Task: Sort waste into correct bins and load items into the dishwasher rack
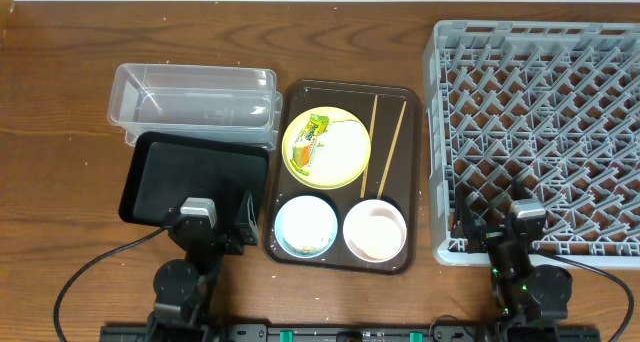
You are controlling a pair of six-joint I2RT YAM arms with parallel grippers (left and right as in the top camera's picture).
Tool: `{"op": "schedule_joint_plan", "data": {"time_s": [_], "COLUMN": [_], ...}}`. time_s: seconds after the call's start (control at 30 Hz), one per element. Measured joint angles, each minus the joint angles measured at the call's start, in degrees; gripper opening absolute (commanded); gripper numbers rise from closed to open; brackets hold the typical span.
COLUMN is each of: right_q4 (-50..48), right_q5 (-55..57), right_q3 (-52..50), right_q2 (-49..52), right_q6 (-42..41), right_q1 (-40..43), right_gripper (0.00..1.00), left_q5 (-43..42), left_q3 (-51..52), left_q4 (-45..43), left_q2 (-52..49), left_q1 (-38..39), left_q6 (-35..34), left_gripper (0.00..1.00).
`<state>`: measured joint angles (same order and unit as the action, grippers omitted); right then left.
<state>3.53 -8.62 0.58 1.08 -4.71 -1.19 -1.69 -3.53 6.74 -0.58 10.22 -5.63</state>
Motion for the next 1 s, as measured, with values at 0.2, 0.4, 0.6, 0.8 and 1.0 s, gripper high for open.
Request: {"op": "schedule_joint_plan", "data": {"time_s": [0.2,0.4,0.6,0.8,1.0], "right_q4": [0.0,-0.6,-2.4,5.6,26.0], "right_q5": [0.0,-1.3,-7.1,-9.7,-10.1], "right_q3": [0.0,0.0,0.1,8.5,30.4], "right_q2": [0.0,0.0,0.0,3.1,16.9], "right_q6": [0.0,-0.1,-3.3,-6.5,-7.7], "right_q1": [0.0,0.0,0.0,0.0,0.0], "right_gripper": [0.99,0.99,0.99,0.99,0.99], "left_q5": [-8.6,-15.7,-19.8,-23.8,-32.2], "left_q3": [0.2,-0.1,-11.2,-33.0,-54.0], "left_q4": [-1.4,-5.1,0.7,19.7,34.0], "left_q2": [0.0,0.0,-7.0,-30.0,-54.6], "left_q1": [0.0,0.0,0.0,0.0,2.0], "left_q6": [-1.6,-6.4,-9.6,-10.4,-10.9], "left_gripper": [0.99,0.99,0.99,0.99,0.99]}}
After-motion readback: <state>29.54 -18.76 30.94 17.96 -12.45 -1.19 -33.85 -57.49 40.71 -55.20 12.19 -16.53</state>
